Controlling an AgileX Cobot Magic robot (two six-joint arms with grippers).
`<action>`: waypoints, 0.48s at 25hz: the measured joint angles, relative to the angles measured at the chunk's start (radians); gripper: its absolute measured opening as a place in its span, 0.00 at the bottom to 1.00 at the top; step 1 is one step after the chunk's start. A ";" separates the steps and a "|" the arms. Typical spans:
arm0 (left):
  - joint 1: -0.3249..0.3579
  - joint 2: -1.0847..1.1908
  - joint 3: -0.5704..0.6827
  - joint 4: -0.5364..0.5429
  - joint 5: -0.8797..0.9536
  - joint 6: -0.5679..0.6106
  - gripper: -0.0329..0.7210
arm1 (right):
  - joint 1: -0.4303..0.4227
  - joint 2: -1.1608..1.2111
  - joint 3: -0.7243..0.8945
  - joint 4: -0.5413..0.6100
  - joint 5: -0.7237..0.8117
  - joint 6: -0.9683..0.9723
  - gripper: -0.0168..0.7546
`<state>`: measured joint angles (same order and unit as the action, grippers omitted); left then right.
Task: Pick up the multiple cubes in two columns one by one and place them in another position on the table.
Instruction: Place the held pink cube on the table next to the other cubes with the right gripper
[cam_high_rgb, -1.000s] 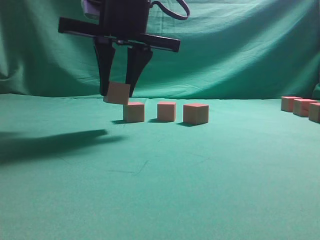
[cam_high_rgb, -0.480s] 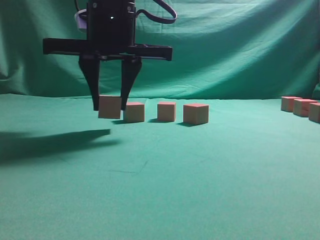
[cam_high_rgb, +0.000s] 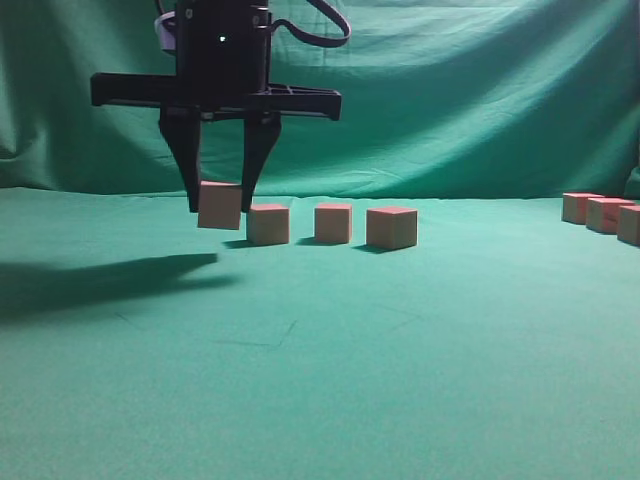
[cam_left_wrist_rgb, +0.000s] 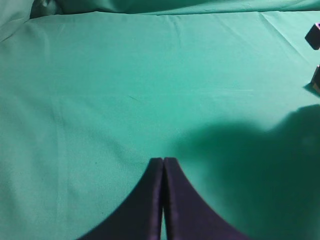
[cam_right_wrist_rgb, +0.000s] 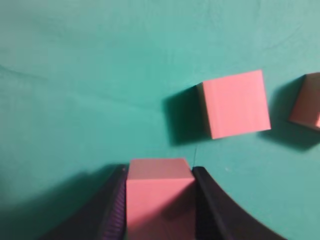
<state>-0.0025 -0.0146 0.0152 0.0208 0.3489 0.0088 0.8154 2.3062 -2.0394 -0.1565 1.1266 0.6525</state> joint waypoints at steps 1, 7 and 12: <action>0.000 0.000 0.000 0.000 0.000 0.000 0.04 | 0.000 0.001 0.000 -0.002 0.000 0.001 0.35; 0.000 0.000 0.000 0.000 0.000 0.000 0.04 | 0.000 0.025 0.000 -0.016 0.004 0.002 0.35; 0.000 0.000 0.000 0.000 0.000 0.000 0.04 | 0.000 0.032 0.000 -0.028 0.004 0.004 0.35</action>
<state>-0.0025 -0.0146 0.0152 0.0208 0.3489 0.0088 0.8154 2.3384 -2.0394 -0.1842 1.1310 0.6569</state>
